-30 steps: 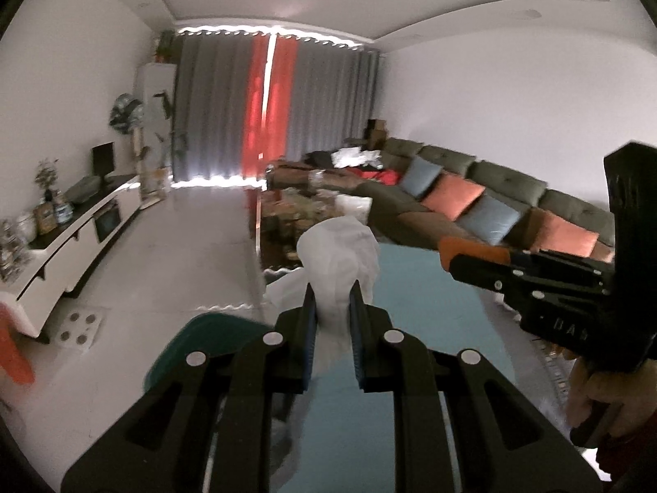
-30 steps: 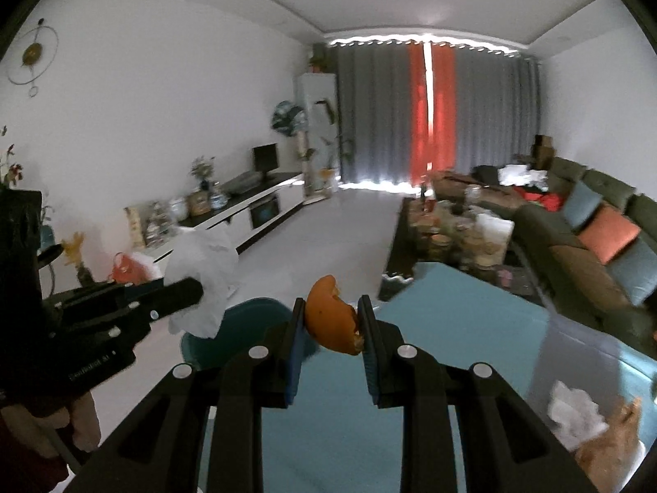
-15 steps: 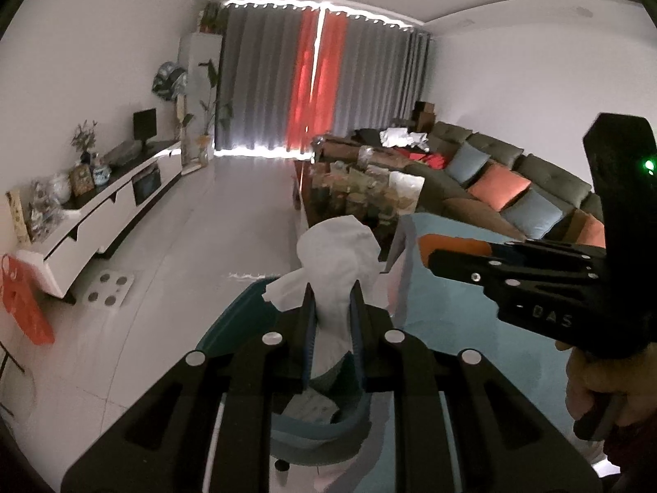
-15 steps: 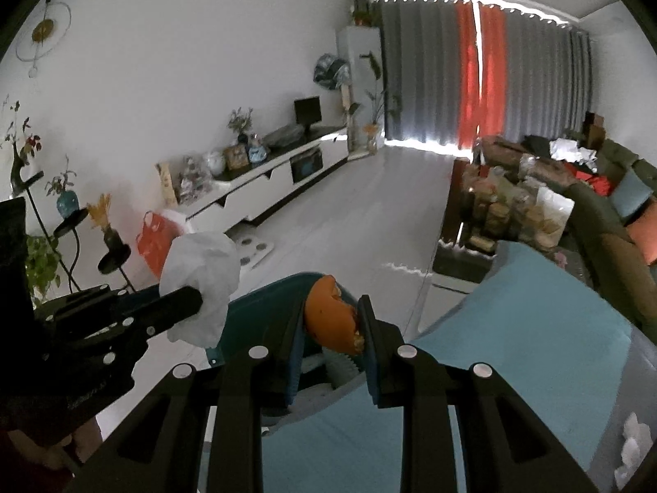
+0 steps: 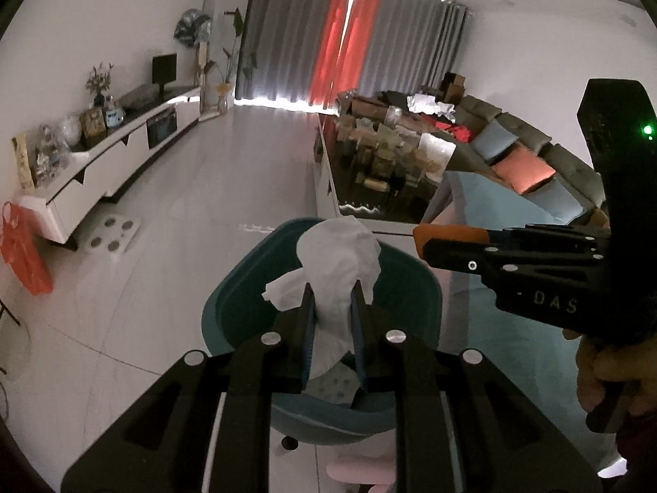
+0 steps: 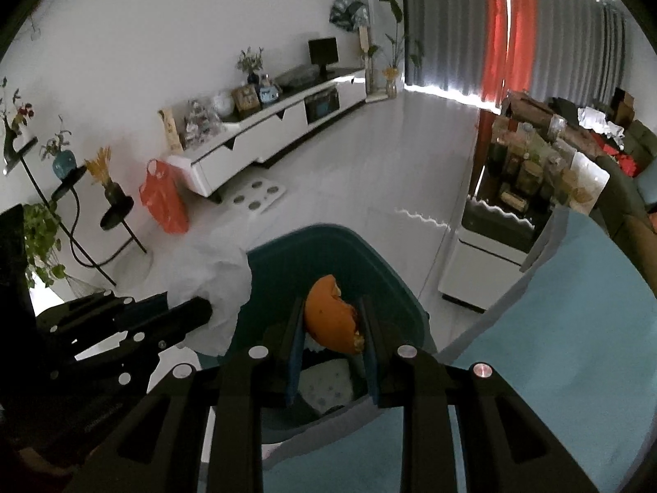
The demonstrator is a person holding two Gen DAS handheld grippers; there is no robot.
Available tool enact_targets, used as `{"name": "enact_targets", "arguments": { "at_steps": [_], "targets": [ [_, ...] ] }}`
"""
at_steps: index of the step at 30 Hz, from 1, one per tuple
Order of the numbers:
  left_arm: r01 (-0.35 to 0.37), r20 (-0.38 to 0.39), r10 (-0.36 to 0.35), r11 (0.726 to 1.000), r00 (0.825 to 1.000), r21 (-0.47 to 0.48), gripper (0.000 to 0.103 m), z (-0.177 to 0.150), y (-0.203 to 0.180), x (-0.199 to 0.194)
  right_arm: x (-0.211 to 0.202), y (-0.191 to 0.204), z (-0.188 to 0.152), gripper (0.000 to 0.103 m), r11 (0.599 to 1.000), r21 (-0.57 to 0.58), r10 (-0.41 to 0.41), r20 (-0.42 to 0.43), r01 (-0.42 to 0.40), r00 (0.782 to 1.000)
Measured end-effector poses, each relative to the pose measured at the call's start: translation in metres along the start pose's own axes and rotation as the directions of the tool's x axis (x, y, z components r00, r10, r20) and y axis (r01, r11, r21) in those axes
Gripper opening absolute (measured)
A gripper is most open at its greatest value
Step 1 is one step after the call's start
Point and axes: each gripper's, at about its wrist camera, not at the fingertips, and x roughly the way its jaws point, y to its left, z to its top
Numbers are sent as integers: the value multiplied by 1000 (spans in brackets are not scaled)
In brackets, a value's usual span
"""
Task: Collect trash
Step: 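Carry the tissues and orange peel over the green bin and open both grippers, then move both tools back over the table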
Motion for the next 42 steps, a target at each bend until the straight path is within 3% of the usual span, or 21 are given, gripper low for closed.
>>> {"name": "enact_targets", "arguments": {
  "at_steps": [20,23,28,33,40,42],
  "targets": [
    [15,-105,-19,999,994,-47,18,-13,10,70,47,-8,5,24,1000,5,14,-145,-13,989],
    [6,-108,-10,999,994,-40,23,-11,7,79,52,-8,6,27,1000,6,13,-160,-12,987],
    [-19,-101,14,999,995,-49,45,-11,7,87,53,-11,7,36,1000,17,13,-150,-10,989],
    [-48,-82,43,997,996,-54,59,-9,8,85,51,-14,7,38,999,30,17,-129,-13,991],
    [-89,-3,89,991,996,-96,96,-6,16,49,29,-23,9,53,996,81,52,-61,-47,997],
    [-116,26,119,988,993,-101,98,-5,17,34,13,-23,8,63,994,90,61,-22,-59,998]
  ]
}}
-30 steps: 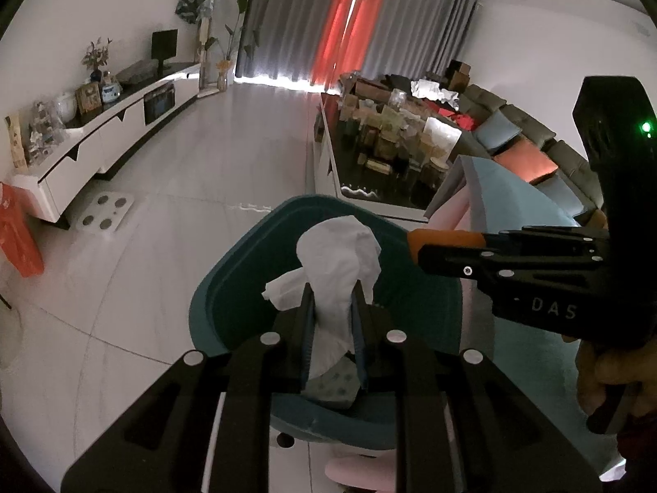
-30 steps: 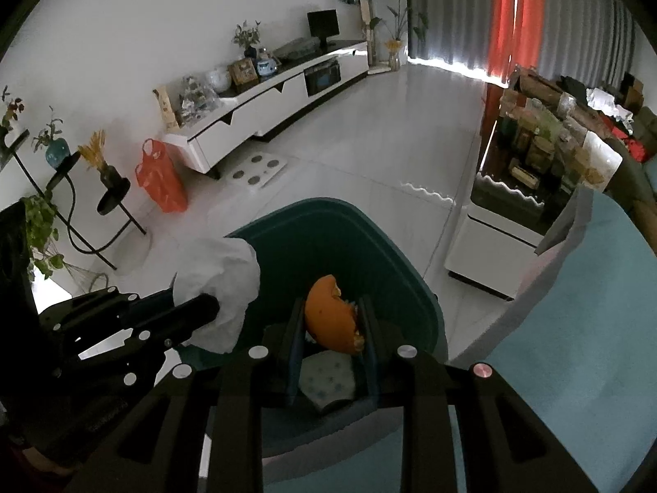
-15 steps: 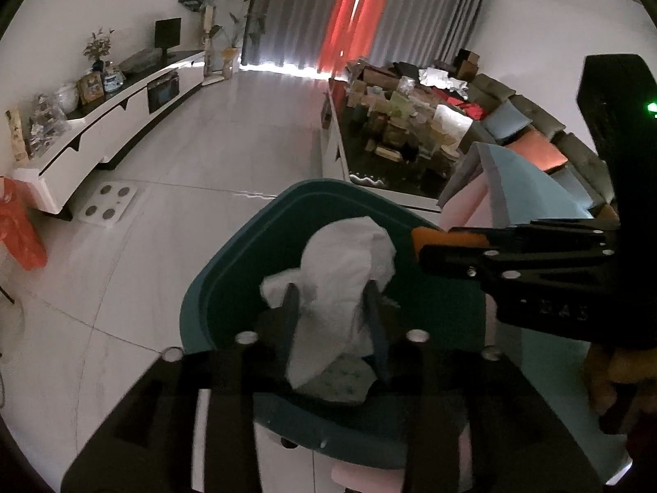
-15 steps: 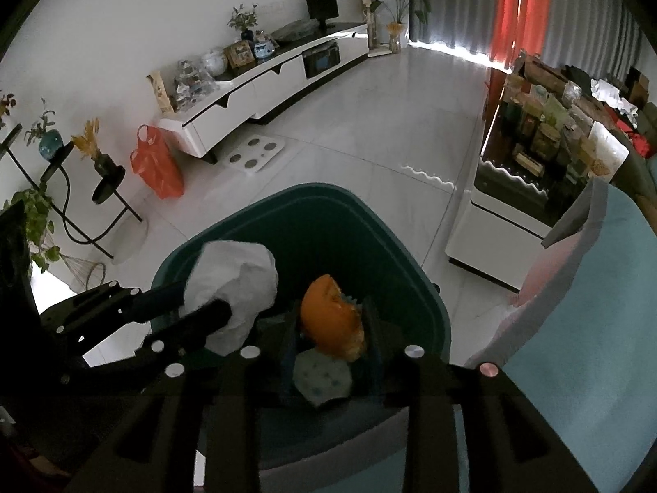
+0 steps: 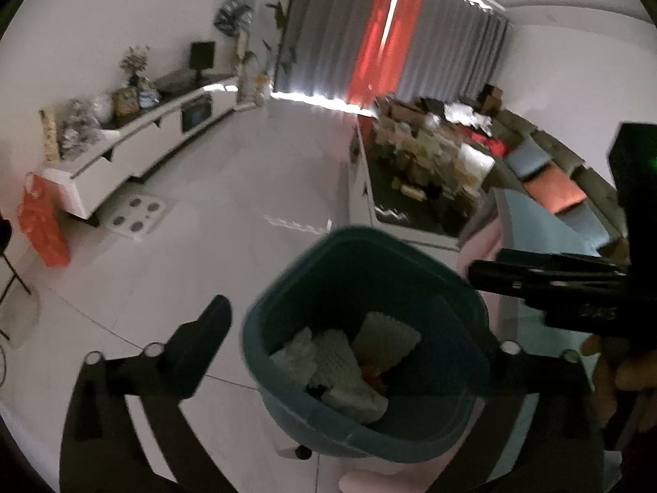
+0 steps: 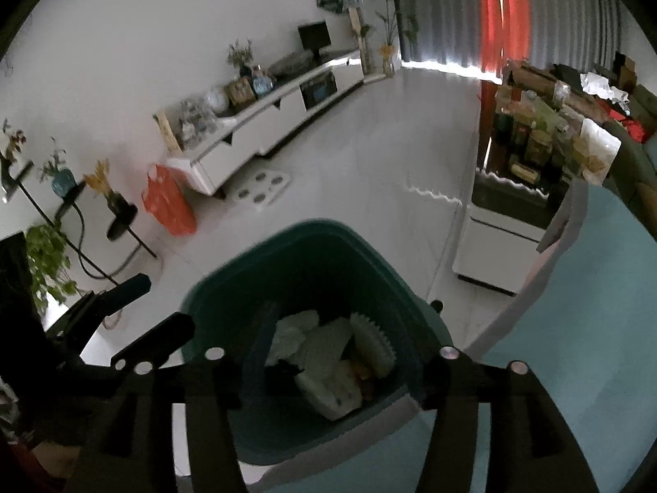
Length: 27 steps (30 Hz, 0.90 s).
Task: Collect trash
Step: 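Move both tools back over the table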
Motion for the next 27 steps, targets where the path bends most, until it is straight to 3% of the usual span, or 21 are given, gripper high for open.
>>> {"name": "enact_targets", "arguments": {
  "at_steps": [5,9,14,20,24,27],
  "targets": [
    [-46,113,45,999,993,8,98,6,-4,-49,-53,4,-10,86,1000,-1,3,135,-3,991],
    [-62,200,57,998,978,18,98,17,-14,-87,-92,9,-25,96,1000,-7,-24,229,26,973],
    [-27,283,10,998,959,55,98,25,-42,-127,-140,1,-50,96,998,18,-63,322,61,944],
    [53,339,-101,987,935,150,98,20,-90,-163,-190,-9,-88,96,990,62,-141,407,126,902],
    [118,348,-192,967,917,224,98,8,-130,-181,-218,-21,-118,96,979,109,-201,438,170,876],
    [166,334,-252,950,908,266,98,-1,-156,-190,-238,-31,-141,96,967,153,-253,470,205,845]
  ]
}}
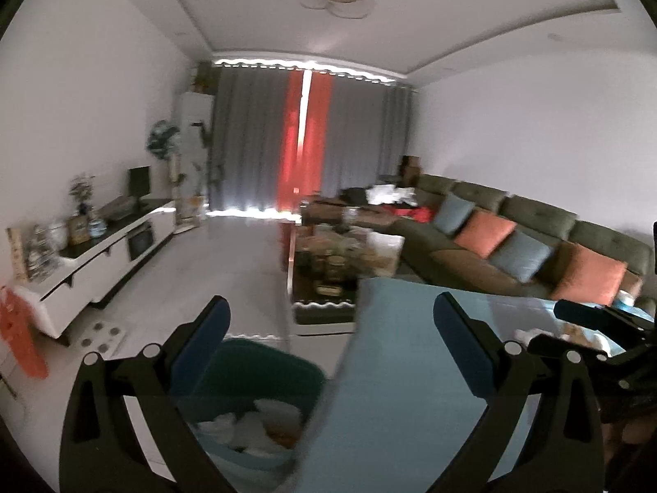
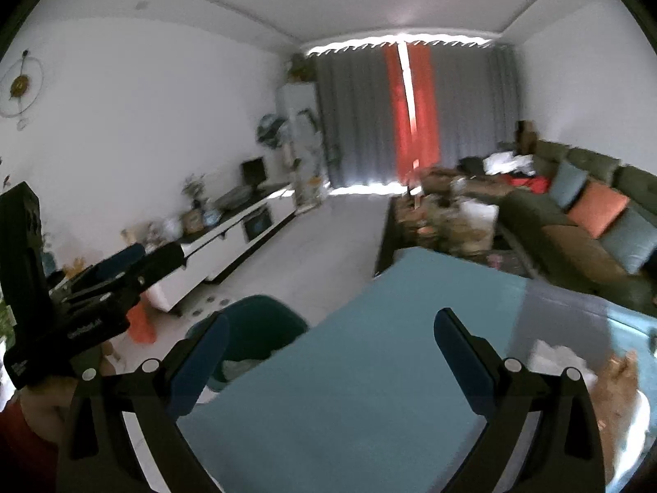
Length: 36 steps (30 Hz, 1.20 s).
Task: Collect trash
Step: 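Move both tools back over the table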
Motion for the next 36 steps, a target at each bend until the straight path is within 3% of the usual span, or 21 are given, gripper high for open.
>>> {"name": "enact_targets", "arguments": {
  "at_steps": [7,15,25,36],
  "targets": [
    [119,-1,-119,993,993,19,98,-8,-56,-13,-47,-24,-25,96,991,28,-132,69,130,989],
    [246,-26,-245,964,969,96,98,-26,-114,-21,-89,-46,-53,96,958,90,-282,100,274,954],
    [351,-82,-343,930,936,108,98,-38,-145,2,-124,-88,-82,96,889,177,-439,60,423,896],
    [432,-171,-412,896,895,103,98,-54,-170,36,-139,-128,-97,96,823,247,-525,-12,511,851]
  ]
}}
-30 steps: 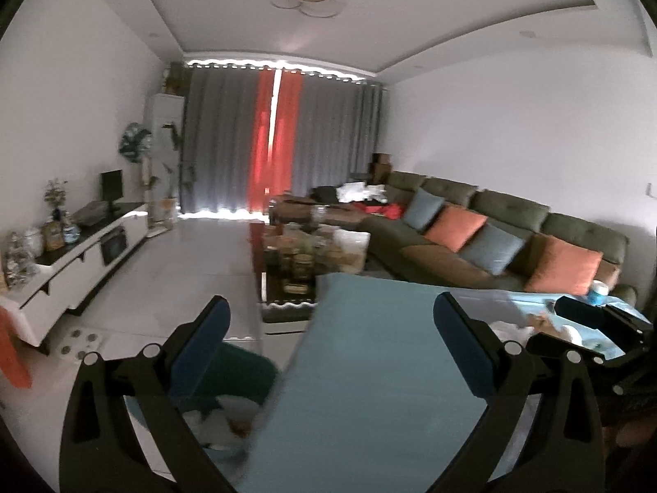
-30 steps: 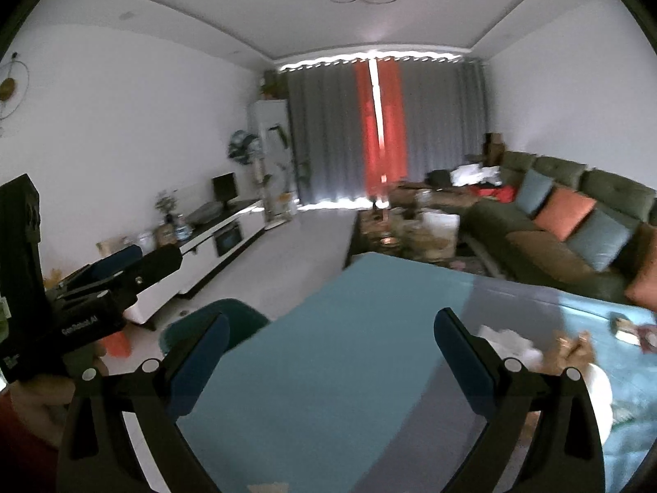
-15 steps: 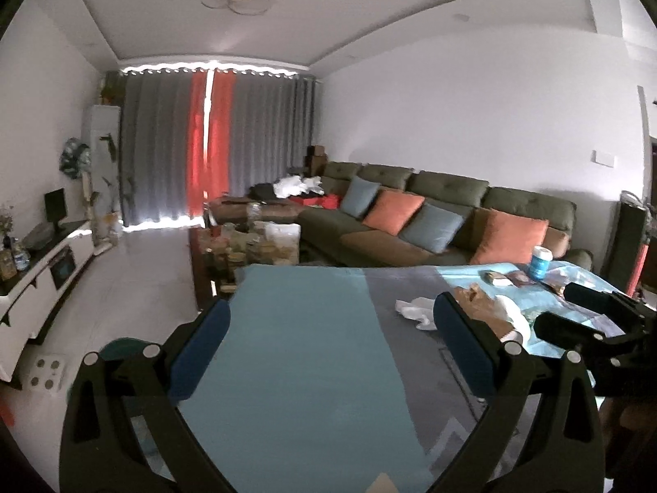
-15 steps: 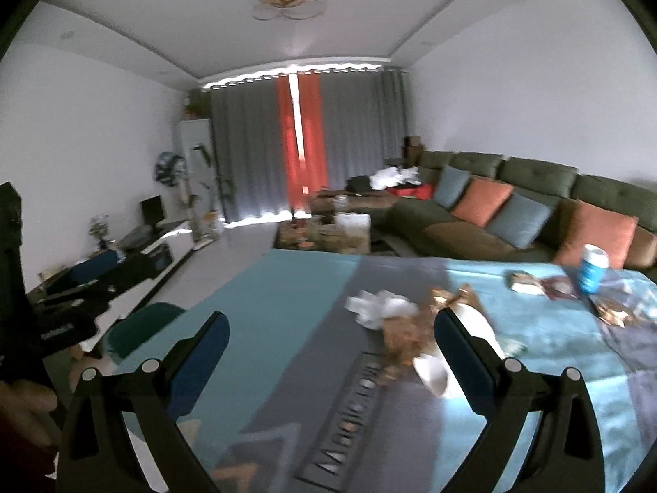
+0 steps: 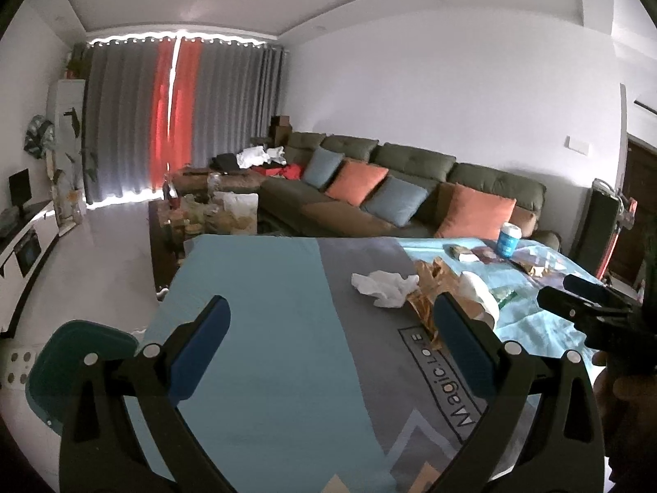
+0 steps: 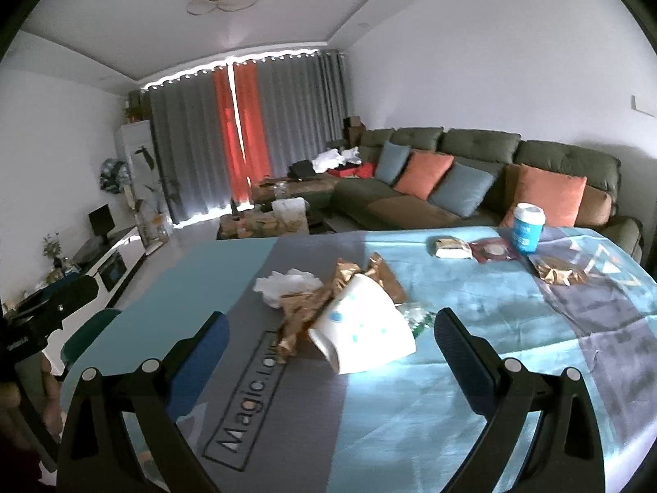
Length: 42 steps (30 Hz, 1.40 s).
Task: Collect trash
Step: 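Move both tools back over the table, then grasp the white tissue with the left gripper while the right grasps the clear plastic wrapper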
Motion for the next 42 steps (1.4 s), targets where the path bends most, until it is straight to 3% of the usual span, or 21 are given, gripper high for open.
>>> {"name": "enact_targets", "arguments": {
  "at_steps": [6,14,26,38,42],
  "targets": [
    [23,-20,-23,1000,1000,19,98,4,-6,24,12,0,-1,96,1000,15,11,-33,-10,999],
    [51,-31,-50,998,998,43,98,11,-13,47,32,-30,4,94,995,89,-48,-79,55,996],
    [81,-61,-77,994,995,73,98,22,-20,95,78,-71,12,64,982,143,-98,-177,125,979],
    [122,-135,-112,990,985,72,98,23,-33,158,110,-88,9,39,977,184,-58,-256,108,965],
    [127,-153,-114,989,982,75,98,21,-34,174,115,-89,6,26,975,203,-31,-273,89,961]
  ]
}}
